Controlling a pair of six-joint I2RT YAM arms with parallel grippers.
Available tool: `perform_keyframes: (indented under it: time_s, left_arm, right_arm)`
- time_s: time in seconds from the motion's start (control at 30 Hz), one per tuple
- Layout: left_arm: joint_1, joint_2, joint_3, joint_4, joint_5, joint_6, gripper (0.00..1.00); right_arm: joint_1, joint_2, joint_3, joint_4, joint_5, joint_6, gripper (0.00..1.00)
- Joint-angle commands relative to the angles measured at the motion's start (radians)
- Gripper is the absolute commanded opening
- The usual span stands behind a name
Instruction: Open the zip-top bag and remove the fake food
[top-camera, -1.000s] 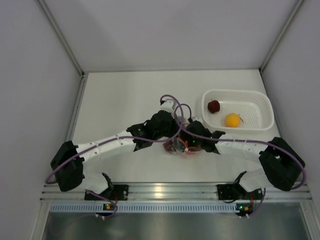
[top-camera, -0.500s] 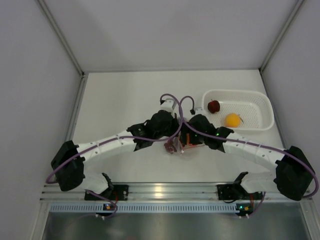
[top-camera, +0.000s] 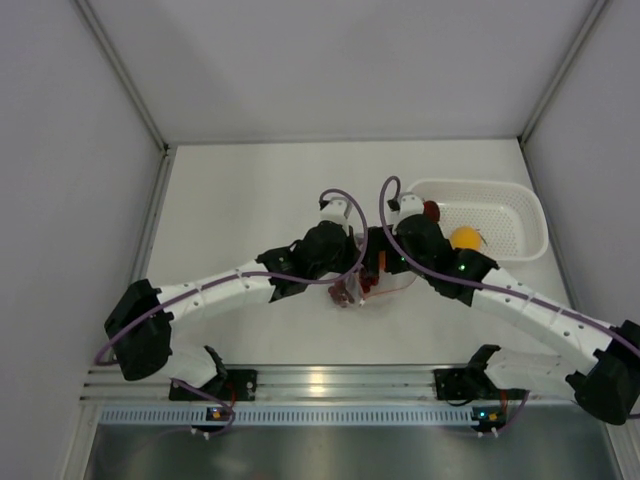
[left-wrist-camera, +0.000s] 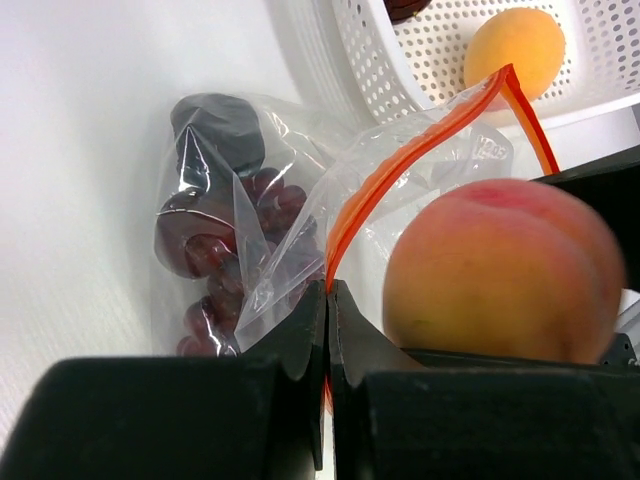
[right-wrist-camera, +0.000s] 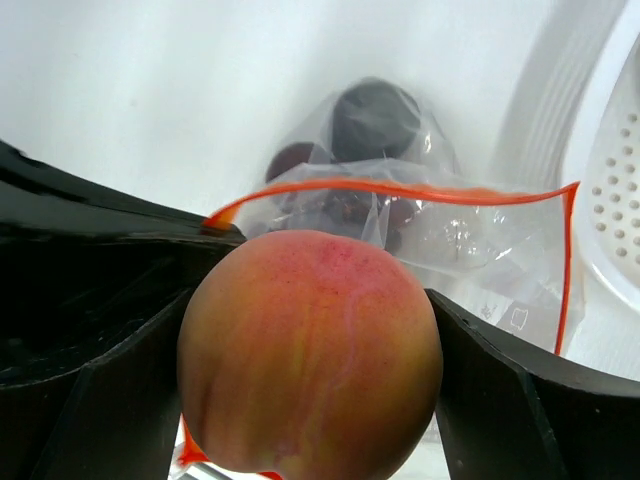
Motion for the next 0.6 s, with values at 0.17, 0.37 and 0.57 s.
perform_keyframes:
  time_s: [0.17,0.37,0.57]
  left_arm:
    - [-0.002,0.0,-0.008,0.041,-0.042,-0.001,0.0]
    - [0.002,-0.009,-0.022,0.035,-0.103,-0.004,0.0]
    - [0.06,-0.035,-0.056,0.006,-0.141,-0.016,0.0]
  right_arm:
    - [-0.002,-0.122,0.075,0.037,0.003,-0.063,0.48]
    - [-0.112,-0.186,0.123,0.001,0.178,-0.114,0.47]
    - [-0.279,-0.139,0.121,-0.015,0.263,-0.124,0.47]
